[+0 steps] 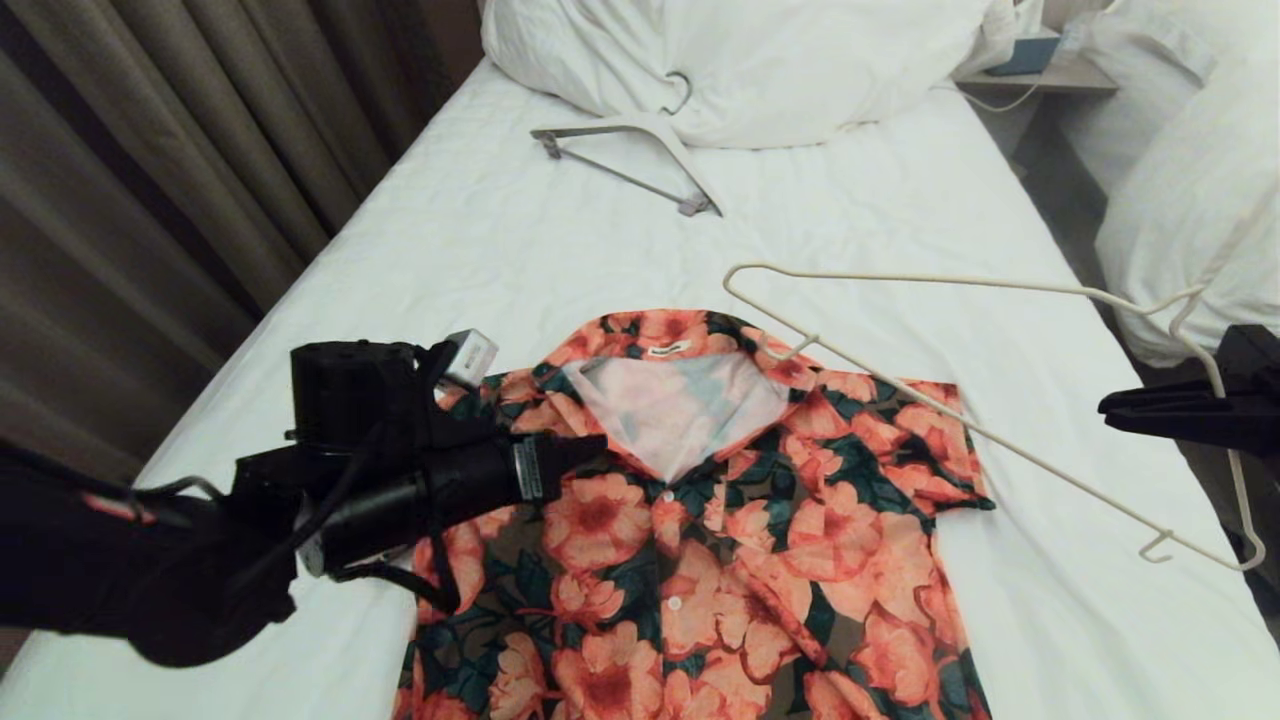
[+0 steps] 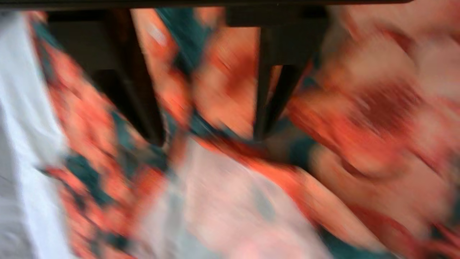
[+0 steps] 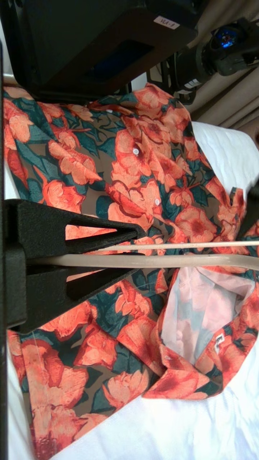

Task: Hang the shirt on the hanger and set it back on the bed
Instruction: Lift the shirt and hanger

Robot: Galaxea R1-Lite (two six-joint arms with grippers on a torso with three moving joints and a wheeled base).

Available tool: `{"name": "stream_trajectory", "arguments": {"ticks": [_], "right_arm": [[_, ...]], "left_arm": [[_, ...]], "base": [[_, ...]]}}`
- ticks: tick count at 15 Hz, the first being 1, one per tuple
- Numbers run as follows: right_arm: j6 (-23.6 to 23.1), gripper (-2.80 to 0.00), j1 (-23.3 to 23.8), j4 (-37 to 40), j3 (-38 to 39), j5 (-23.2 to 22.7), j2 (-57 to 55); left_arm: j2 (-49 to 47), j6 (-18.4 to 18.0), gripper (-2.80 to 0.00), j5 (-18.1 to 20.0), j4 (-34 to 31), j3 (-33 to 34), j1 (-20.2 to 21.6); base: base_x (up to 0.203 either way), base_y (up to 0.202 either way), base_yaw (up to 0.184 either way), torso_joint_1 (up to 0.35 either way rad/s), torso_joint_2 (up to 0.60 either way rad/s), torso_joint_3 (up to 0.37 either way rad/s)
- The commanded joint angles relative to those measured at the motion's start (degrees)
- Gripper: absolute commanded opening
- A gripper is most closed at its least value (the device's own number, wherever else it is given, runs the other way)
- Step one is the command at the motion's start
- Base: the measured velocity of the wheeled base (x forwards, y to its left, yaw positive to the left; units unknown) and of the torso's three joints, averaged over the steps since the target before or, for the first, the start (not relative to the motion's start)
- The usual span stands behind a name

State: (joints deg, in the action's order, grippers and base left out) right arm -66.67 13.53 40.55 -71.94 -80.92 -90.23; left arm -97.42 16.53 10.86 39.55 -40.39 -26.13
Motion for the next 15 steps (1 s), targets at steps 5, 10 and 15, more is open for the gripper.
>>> {"name": "stream_trajectory", "arguments": {"ticks": [5, 10, 15], "right_arm": [[-0.5, -2.80, 0.0, 0.1, 0.1, -0.4, -2.1], [-0.5, -2.80, -0.4, 0.1, 0.3, -0.4, -2.5], [-0.5, -2.80, -0.7, 0.1, 0.4, -0.4, -3.6]], "left_arm": [[-12.5, -4.0, 0.00, 0.1, 0.4, -10.5, 6.3], [-17.1, -7.9, 0.00, 0.1, 0.3, -16.7, 8.2], [-18.8, -7.6, 0.00, 0.1, 0.7, -19.0, 8.1]], "base": [[0.000, 0.000, 0.000, 0.000, 0.00, 0.000], [0.000, 0.000, 0.000, 0.000, 0.00, 0.000], [0.000, 0.000, 0.000, 0.000, 0.00, 0.000]]}}
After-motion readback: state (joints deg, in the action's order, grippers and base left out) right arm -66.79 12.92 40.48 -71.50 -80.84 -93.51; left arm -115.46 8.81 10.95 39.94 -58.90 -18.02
